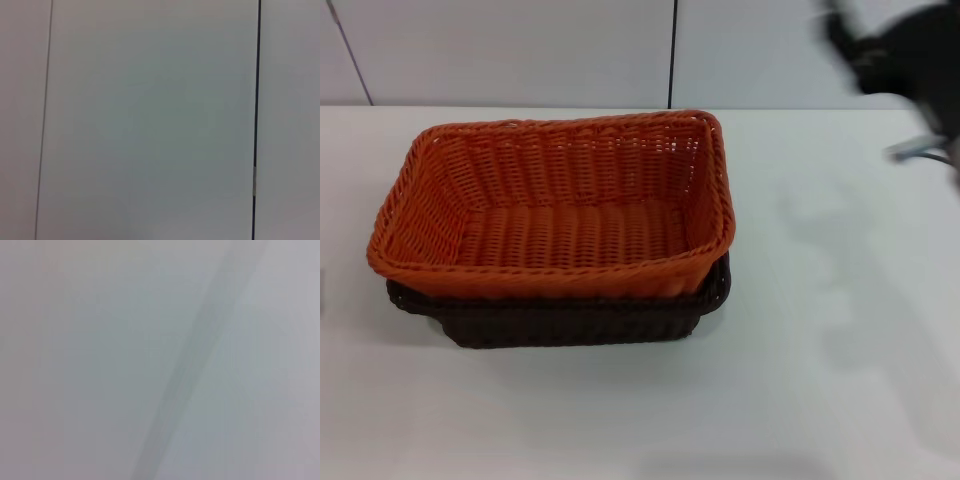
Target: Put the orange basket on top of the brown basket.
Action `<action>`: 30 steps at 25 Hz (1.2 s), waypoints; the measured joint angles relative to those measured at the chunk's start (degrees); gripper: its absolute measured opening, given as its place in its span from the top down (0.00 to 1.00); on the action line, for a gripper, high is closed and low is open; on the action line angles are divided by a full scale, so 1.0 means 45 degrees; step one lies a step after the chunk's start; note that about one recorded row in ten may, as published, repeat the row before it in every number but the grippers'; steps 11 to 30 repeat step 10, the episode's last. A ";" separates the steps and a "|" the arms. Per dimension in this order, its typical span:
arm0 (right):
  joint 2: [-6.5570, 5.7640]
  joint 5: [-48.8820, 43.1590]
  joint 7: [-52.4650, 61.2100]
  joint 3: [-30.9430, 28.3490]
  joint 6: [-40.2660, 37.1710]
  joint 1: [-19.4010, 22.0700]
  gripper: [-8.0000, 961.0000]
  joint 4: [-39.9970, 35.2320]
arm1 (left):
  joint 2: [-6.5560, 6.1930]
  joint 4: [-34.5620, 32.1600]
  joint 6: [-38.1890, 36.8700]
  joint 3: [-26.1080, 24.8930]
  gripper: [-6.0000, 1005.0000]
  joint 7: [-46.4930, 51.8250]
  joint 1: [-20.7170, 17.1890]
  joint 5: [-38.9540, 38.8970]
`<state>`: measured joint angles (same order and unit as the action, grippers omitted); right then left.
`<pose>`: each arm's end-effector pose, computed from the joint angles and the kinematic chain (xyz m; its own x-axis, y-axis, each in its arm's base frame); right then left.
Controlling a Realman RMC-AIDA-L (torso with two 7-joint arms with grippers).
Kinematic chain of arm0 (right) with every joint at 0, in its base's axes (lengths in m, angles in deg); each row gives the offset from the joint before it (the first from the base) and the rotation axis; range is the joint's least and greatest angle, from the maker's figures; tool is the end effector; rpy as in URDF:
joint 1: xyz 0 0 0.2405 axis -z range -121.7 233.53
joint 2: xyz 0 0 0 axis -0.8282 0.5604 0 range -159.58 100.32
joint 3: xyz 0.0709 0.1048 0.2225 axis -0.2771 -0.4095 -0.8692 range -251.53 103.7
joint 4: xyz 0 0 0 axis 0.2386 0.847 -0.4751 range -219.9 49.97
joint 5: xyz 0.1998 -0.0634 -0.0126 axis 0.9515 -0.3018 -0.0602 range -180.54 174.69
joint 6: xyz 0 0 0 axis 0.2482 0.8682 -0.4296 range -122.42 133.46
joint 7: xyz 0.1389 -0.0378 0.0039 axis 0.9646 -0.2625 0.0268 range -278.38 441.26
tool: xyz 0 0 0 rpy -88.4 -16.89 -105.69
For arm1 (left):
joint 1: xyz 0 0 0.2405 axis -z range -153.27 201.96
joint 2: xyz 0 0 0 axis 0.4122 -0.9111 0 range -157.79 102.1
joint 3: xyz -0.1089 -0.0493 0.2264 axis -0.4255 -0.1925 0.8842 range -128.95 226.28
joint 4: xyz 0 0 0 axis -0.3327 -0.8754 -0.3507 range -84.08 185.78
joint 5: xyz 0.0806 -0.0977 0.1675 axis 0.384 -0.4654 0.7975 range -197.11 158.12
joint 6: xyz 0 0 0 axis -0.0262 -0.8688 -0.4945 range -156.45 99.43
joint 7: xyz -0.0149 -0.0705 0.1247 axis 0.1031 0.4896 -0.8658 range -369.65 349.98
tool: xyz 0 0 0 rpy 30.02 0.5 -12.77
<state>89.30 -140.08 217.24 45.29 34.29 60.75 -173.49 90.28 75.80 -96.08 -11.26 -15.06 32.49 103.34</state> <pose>0.1537 0.3057 0.0290 0.8096 0.2536 -0.5294 -0.5160 -0.1226 -0.8478 -0.3807 0.2661 0.0280 0.6959 -0.0784 0.7139 0.7009 0.2909 -0.6513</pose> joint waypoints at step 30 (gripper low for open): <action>-0.0022 0.0754 0.6690 -0.0475 0.4405 0.0665 0.27 0.5418 | -0.0001 -0.0556 -0.0043 0.0012 0.33 0.0057 0.0556 0.0009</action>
